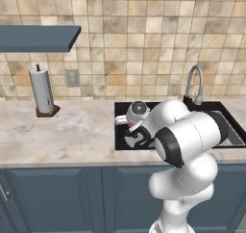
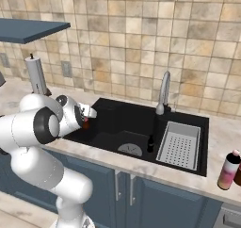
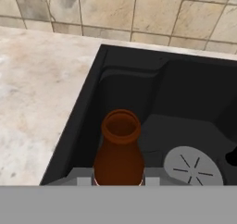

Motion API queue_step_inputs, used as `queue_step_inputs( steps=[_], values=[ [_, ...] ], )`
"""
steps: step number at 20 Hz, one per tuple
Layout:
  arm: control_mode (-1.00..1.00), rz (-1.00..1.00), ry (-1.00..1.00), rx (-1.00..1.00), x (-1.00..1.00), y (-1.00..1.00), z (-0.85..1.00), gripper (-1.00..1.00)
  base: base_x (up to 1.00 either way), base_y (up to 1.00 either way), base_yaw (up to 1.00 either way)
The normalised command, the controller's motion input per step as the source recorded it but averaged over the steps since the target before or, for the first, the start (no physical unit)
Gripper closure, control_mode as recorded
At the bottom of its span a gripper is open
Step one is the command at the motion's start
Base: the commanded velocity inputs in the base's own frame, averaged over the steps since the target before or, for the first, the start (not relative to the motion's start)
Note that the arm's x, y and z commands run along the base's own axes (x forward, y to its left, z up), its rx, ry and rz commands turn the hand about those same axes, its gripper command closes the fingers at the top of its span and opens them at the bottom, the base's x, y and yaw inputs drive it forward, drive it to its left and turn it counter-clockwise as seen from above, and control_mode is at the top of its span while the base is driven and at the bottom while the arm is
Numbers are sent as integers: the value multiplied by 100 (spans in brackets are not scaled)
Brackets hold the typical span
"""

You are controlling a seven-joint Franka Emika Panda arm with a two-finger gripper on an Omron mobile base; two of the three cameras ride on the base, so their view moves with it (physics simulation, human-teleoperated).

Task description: Place the large bottle from the dining counter next to the other large bottle outside the sink, and place the small bottle from the dining counter next to the other small bottle inside the sink.

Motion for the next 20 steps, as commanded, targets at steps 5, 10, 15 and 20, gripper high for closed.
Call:
queue_step_inputs(
  steps=[5, 10, 15, 20],
  values=[
    [100, 0, 0, 0, 0, 0, 0, 100, 12, 0, 0],
    [100, 0, 0, 0, 0, 0, 0, 100, 5, 0, 0],
    [100, 0, 0, 0, 0, 0, 0, 100, 5, 0, 0],
    [-100, 0, 0, 0, 1, 0, -1, 100, 3, 0, 0]
  ],
)
